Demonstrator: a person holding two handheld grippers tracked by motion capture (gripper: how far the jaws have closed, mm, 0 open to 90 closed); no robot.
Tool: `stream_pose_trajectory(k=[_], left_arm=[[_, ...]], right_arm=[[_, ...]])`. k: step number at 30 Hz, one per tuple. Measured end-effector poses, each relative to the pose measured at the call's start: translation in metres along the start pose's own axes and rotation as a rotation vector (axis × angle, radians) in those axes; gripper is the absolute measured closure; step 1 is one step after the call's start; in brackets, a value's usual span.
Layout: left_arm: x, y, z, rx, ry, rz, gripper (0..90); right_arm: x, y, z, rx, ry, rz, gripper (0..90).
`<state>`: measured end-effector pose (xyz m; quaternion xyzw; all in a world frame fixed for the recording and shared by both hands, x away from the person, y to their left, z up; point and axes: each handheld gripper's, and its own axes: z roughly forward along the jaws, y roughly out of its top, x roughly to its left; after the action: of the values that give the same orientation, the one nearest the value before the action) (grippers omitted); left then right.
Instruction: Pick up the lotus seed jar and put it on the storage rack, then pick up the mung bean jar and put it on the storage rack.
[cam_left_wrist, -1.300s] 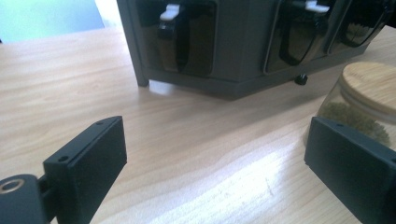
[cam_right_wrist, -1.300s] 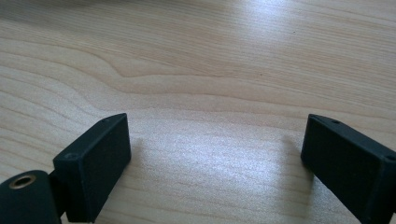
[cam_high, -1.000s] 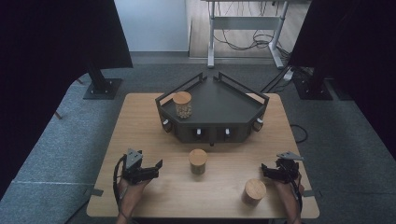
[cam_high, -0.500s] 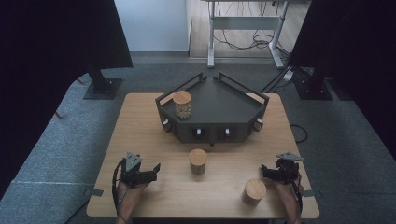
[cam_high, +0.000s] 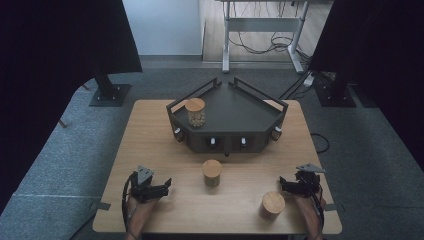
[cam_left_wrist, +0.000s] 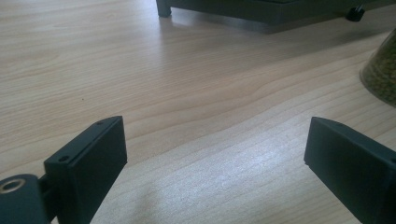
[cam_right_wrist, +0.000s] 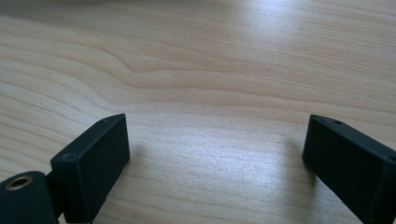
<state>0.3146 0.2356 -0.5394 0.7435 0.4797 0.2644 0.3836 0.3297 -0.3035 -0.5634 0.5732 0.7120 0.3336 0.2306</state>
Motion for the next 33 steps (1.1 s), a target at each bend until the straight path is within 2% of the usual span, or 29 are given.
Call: stream_pose_trajectory(k=[2, 16, 25, 33], left_arm=[[0.001, -0.001, 0.001, 0.007, 0.001, -0.002, 5.2], [0.003, -0.005, 0.006, 0.067, 0.023, 0.001, 5.2], [0.002, -0.007, 0.01, 0.097, 0.029, 0.015, 5.5], [0.0, -0.007, 0.011, 0.114, 0.036, 0.026, 5.8]], right_arm=[[-0.001, 0.0, -0.002, -0.02, 0.01, 0.021, 6.6], [0.005, 0.008, -0.01, -0.039, -0.002, 0.008, 7.0], [0.007, 0.011, -0.014, -0.01, -0.044, -0.003, 1.4], [0.008, 0.016, -0.021, -0.034, -0.056, 0.01, 0.0]])
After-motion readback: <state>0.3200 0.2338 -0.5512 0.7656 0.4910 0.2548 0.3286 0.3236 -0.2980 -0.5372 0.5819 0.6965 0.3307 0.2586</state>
